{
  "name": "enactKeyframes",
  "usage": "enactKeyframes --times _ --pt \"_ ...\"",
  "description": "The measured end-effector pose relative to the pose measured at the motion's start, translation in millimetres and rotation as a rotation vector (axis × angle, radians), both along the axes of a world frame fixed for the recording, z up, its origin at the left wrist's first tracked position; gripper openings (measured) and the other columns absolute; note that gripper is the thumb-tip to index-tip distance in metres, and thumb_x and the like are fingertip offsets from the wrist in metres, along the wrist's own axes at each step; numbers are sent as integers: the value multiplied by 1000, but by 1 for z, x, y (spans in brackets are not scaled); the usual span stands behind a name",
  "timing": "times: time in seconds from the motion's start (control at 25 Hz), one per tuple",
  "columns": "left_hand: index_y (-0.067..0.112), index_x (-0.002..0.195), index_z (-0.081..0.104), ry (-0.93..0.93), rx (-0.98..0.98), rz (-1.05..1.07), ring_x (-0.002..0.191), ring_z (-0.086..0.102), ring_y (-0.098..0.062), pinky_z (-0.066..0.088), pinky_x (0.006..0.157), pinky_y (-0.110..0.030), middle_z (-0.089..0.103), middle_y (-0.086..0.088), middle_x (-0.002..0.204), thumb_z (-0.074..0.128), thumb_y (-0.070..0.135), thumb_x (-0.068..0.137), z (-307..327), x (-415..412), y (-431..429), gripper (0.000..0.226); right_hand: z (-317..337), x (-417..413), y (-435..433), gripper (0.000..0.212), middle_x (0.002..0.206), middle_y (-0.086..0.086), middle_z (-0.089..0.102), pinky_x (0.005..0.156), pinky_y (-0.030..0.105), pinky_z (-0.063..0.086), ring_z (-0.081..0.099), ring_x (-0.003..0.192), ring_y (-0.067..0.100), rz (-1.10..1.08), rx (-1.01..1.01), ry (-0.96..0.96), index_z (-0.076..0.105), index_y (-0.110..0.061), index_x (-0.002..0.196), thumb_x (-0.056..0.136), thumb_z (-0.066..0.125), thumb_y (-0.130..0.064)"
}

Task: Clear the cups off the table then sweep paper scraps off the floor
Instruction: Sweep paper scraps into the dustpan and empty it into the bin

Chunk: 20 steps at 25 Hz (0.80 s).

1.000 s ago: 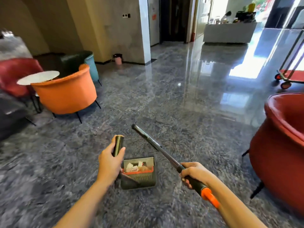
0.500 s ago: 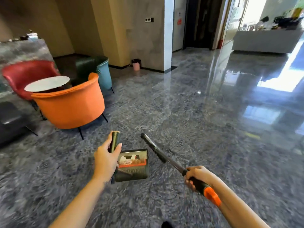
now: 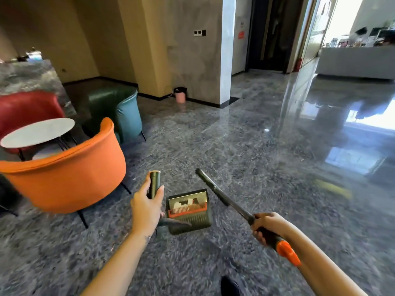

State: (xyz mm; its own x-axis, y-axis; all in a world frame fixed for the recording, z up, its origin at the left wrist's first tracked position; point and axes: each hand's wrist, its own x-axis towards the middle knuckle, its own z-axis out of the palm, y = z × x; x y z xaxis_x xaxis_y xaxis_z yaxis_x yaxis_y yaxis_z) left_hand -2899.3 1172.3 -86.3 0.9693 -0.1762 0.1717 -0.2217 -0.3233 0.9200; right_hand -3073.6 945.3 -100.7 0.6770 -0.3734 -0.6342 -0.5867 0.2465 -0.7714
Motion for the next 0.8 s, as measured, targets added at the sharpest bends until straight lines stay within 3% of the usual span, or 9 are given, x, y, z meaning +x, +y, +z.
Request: enactKeyframes --times 0.08,0.16,0.24,0.44,0.56,0.68,0.8 --pt "14 144 39 6 -23 5 31 46 -10 44 34 -24 63 -32 102 60 15 92 -9 65 -47 55 -2 71 -48 27 58 12 39 29 12 32 38 25 11 8 -6 -16 43 -3 66 85 41 16" --pt "16 144 38 4 -20 -1 31 45 -10 47 38 -30 63 -18 73 59 17 93 -15 139 -100 55 -4 155 -108 26 59 12 40 28 13 32 39 24 11 2 1 -33 44 -2 66 85 41 17" --pt "16 144 38 15 -33 28 32 45 -10 45 37 -27 57 -11 60 59 17 93 -7 217 -148 56 4 241 -164 27 59 11 40 27 14 32 40 24 11 13 22 -32 43 -2 65 85 41 17" --pt "17 144 39 15 -23 92 33 47 -11 42 36 -23 61 -16 64 60 15 92 19 388 -236 56 26 432 -273 32 48 10 43 28 13 33 40 23 13 25 74 -24 44 -1 58 85 42 17" --pt "17 143 41 20 -22 95 42 56 -17 47 41 -29 65 -23 79 61 16 91 11 502 -292 55 15 553 -338 32 38 9 44 28 12 32 40 23 13 39 119 -4 45 0 57 87 41 12" --pt "17 141 44 11 -10 90 60 65 -32 53 51 -36 63 -33 105 61 16 91 -8 632 -354 53 -3 686 -399 32 47 10 44 28 13 32 41 23 14 47 133 -2 44 -1 58 87 41 11" --pt "17 141 45 12 3 73 38 55 -11 47 39 -28 64 -31 93 61 15 91 -13 753 -403 52 -8 811 -446 32 52 12 42 28 14 33 41 24 14 48 111 12 45 0 56 85 43 12"
